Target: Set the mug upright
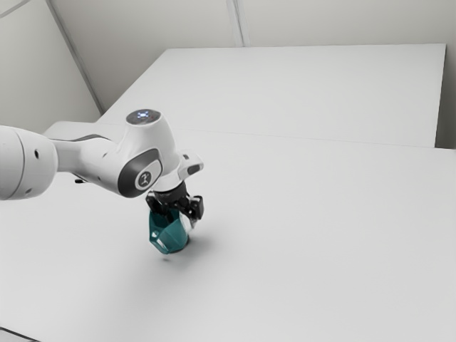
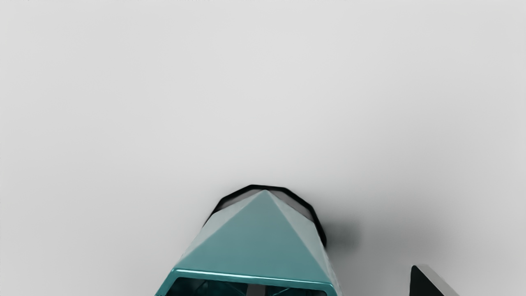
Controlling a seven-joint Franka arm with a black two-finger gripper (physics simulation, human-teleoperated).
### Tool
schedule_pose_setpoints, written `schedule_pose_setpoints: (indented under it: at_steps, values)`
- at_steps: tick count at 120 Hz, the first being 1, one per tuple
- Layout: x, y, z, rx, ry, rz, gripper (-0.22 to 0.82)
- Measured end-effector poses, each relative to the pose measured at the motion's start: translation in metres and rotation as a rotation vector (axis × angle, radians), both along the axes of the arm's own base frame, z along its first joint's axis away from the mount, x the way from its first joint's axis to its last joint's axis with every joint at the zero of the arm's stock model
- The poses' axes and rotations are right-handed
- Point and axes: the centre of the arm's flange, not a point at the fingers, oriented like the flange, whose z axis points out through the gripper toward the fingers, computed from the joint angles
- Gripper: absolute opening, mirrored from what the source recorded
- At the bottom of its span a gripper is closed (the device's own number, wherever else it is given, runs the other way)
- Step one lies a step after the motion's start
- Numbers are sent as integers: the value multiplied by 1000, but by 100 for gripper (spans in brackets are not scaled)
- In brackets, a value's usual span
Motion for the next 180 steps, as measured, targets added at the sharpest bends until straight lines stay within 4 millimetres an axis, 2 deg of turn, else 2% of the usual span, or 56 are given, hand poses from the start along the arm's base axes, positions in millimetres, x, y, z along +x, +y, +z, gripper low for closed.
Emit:
schedule_pose_setpoints:
  at_steps: [14, 30, 80, 110, 132, 165, 180]
  values:
    - [0, -1, 10, -3, -24, -4, 44]
    - [0, -6, 23, -5, -53, -17, 51]
    - [-9, -16, 75, -8, -131, -43, 58]
    - [13, -27, 145, -30, -131, -30, 59]
    - [25, -30, 172, -27, -65, -23, 59]
    - [38, -31, 238, -18, -9, -15, 59]
    - [40, -29, 260, -10, 19, -8, 59]
